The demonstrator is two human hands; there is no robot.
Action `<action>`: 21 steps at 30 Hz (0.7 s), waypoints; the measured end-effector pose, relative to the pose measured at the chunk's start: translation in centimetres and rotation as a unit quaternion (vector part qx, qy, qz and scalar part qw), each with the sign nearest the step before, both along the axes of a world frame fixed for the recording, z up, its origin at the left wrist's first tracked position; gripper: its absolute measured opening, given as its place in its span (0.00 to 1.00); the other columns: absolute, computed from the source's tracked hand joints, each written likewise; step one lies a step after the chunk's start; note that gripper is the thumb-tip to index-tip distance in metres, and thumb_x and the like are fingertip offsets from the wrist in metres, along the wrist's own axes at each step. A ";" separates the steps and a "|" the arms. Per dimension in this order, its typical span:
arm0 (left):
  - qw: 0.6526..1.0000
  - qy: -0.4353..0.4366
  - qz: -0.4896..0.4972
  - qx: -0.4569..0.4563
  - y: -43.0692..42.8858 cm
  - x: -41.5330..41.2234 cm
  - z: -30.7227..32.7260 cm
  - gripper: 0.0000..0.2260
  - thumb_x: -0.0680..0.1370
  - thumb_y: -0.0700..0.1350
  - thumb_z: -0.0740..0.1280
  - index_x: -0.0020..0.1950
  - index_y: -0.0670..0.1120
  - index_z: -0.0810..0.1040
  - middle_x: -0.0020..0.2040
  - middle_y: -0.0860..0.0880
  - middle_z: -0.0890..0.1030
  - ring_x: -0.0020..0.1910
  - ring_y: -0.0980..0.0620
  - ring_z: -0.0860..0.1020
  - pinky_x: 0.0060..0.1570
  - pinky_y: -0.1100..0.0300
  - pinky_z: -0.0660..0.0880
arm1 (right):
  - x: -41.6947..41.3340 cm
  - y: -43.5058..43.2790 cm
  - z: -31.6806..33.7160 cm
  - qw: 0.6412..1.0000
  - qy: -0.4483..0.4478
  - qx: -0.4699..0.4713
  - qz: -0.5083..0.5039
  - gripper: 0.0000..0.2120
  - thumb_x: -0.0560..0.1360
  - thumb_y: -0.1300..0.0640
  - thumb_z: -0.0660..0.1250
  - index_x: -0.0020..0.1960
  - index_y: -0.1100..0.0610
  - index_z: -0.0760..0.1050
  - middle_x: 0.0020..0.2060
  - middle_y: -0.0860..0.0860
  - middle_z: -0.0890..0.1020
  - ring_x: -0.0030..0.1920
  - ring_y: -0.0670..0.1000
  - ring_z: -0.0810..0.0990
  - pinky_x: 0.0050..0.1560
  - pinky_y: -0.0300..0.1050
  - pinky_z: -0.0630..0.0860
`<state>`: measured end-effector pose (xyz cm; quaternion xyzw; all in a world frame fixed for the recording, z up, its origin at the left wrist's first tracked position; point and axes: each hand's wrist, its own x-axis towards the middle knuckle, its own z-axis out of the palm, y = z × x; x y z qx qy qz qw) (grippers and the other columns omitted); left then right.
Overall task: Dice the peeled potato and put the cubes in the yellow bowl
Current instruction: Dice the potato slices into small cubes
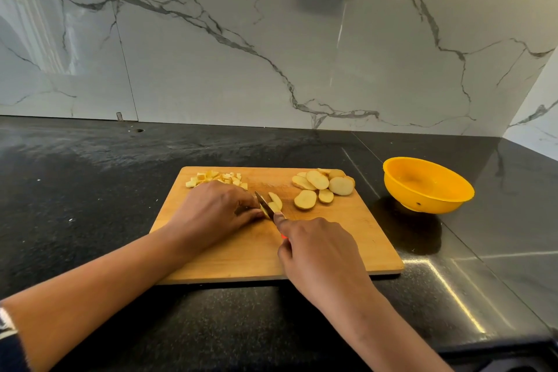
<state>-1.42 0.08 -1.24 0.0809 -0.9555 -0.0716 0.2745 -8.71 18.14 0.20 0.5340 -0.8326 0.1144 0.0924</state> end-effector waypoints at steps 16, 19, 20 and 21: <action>0.999 -0.035 0.009 0.005 0.0 -0.1 0.2 0.14 0.74 0.58 0.65 0.52 0.53 0.83 0.48 0.54 0.84 0.43 0.57 0.81 0.42 0.57 0.80 | 1.3 2.4 -0.1 0.998 -0.003 0.061 0.004 0.25 0.83 0.54 0.52 0.78 0.50 0.51 0.47 0.49 0.76 0.45 0.51 0.73 0.42 0.45 0.72; 0.999 -0.041 0.013 0.010 0.0 -0.1 0.2 0.15 0.74 0.58 0.65 0.53 0.52 0.83 0.49 0.54 0.84 0.44 0.57 0.81 0.43 0.58 0.80 | 1.8 3.1 0.3 0.998 -0.016 0.066 0.006 0.25 0.82 0.55 0.53 0.78 0.49 0.52 0.42 0.48 0.72 0.42 0.51 0.72 0.36 0.43 0.68; 0.999 -0.045 0.014 0.011 0.1 -0.1 0.3 0.15 0.74 0.58 0.65 0.53 0.52 0.82 0.49 0.54 0.84 0.44 0.57 0.81 0.44 0.58 0.80 | 2.0 3.5 0.6 0.997 -0.019 0.069 0.008 0.25 0.82 0.54 0.53 0.78 0.49 0.51 0.42 0.48 0.71 0.42 0.50 0.71 0.35 0.43 0.67; 0.999 -0.046 0.014 0.013 0.2 -0.1 0.3 0.15 0.74 0.58 0.65 0.54 0.52 0.82 0.49 0.54 0.84 0.44 0.58 0.81 0.45 0.59 0.80 | 2.1 4.0 1.0 0.997 -0.023 0.072 0.010 0.25 0.82 0.54 0.53 0.78 0.48 0.51 0.41 0.48 0.71 0.41 0.50 0.71 0.36 0.43 0.67</action>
